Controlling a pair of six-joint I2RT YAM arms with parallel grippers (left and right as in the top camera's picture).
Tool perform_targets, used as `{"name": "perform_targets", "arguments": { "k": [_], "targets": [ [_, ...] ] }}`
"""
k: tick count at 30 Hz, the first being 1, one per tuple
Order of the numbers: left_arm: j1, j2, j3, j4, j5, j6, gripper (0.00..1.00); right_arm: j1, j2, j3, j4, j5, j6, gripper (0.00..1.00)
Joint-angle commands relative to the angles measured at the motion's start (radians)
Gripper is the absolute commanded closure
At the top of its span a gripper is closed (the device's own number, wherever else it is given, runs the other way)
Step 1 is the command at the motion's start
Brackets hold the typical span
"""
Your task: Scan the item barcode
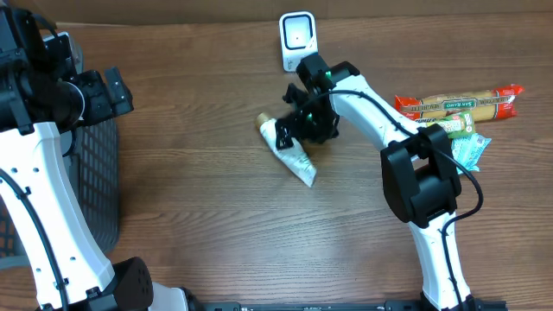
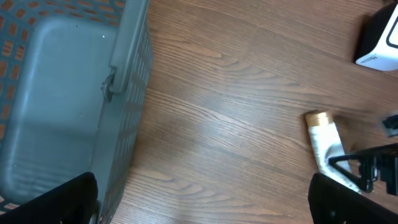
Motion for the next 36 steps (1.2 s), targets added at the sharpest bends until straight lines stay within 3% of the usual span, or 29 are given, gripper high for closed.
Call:
{"name": "perform_targets", "arguments": {
  "k": [1,5,9,15,21,30,36],
  "targets": [
    [0.0,0.002,0.015,0.002,0.0,0.022,0.0,0.032,-0.025,0.147,-0.035,0.203,-0.006,0.0],
    [0.0,0.002,0.015,0.001,0.0,0.022,0.01,0.101,-0.025,0.243,-0.072,0.338,-0.039,0.0],
    [0.0,0.002,0.015,0.001,0.0,0.022,0.0,0.128,-0.025,0.211,-0.071,0.342,-0.051,0.0],
    [0.0,0.002,0.015,0.001,0.0,0.022,0.0,0.008,-0.025,0.142,-0.119,0.148,-0.163,0.0],
    [0.0,0.002,0.015,0.001,0.0,0.022,0.0,-0.121,-0.021,0.136,-0.195,-0.149,-0.372,0.0],
    [0.0,0.002,0.015,0.001,0.0,0.022,0.0,-0.074,-0.021,-0.081,-0.042,-0.152,-0.4,0.0],
    [0.0,0.002,0.015,0.002,0.0,0.022,0.0,-0.051,-0.021,-0.116,0.024,-0.145,-0.354,0.0]
  ]
}}
